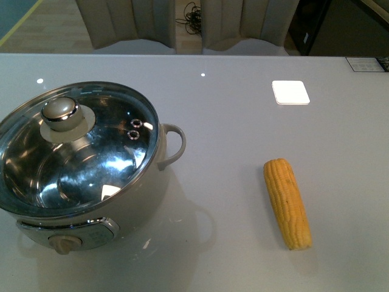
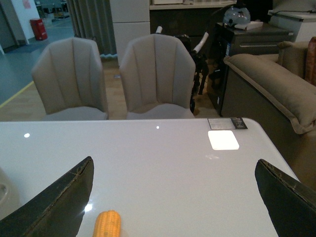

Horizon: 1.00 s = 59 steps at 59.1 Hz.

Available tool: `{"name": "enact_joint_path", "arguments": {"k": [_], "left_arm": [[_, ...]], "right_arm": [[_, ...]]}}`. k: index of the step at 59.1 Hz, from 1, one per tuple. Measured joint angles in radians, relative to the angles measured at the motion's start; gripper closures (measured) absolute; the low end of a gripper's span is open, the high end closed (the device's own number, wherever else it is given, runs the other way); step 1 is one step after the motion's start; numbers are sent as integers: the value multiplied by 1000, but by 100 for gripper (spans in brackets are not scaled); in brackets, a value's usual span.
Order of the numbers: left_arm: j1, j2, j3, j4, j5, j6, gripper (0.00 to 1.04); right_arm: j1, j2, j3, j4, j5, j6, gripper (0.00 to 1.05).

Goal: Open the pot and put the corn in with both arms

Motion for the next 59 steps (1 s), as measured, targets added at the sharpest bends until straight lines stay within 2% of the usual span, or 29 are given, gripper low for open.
{"name": "enact_joint_path", "arguments": {"k": [53, 59], "left_arm": [[0, 0, 0, 0, 0, 0, 7], [-34, 159, 108, -266, -80, -80, 7]], "right_arm": [[0, 0, 0, 0, 0, 0, 9], [0, 0, 0, 0, 0, 0, 9]]}}
